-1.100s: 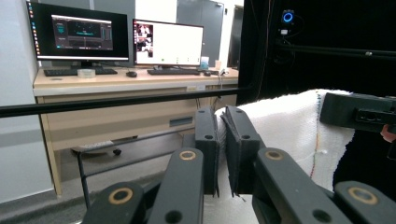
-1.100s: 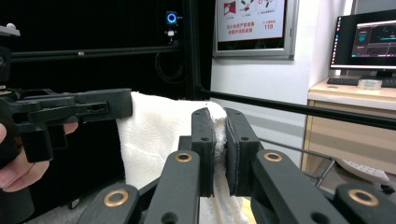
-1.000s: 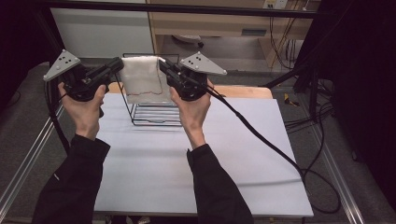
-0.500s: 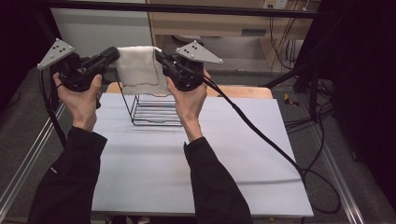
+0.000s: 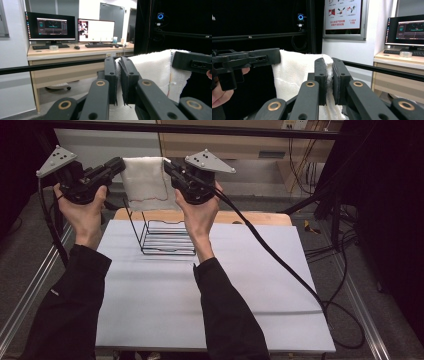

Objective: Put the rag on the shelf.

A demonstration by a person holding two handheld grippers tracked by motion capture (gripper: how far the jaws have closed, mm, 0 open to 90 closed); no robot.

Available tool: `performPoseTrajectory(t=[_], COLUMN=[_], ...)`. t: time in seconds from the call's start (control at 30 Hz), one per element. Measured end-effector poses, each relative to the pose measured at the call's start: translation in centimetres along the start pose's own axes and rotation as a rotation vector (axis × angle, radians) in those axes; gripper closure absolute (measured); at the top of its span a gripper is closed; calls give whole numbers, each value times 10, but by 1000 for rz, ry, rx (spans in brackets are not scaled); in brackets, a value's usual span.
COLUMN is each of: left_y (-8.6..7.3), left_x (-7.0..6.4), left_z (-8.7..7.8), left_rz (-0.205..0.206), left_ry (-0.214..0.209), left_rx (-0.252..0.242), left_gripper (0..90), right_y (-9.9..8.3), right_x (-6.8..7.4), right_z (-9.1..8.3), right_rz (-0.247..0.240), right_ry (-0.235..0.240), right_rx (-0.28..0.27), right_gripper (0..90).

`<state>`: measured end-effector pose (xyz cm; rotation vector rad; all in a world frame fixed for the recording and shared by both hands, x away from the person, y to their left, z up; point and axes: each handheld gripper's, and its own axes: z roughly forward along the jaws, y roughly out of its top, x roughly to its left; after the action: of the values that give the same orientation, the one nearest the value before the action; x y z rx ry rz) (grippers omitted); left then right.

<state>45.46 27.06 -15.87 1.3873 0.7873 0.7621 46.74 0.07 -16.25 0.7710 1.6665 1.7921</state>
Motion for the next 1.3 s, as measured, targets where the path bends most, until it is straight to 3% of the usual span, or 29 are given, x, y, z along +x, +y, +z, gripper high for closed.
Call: performPoseTrajectory(t=[0.73, 0.93, 1.3], left_y=[17, 16, 5], left_x=[19, 25, 37], left_z=[27, 37, 57], left_rz=[4, 15, -14], left_ry=[32, 45, 47], left_rx=[24, 42, 66], left_gripper=[840, 840, 840], right_y=[12, 9, 3], right_x=[-14, -21, -31], right_z=[29, 40, 54], right_rz=[-8, -1, -11], right_ry=[-27, -35, -51], right_rx=[7, 25, 55], right_gripper=[837, 838, 838])
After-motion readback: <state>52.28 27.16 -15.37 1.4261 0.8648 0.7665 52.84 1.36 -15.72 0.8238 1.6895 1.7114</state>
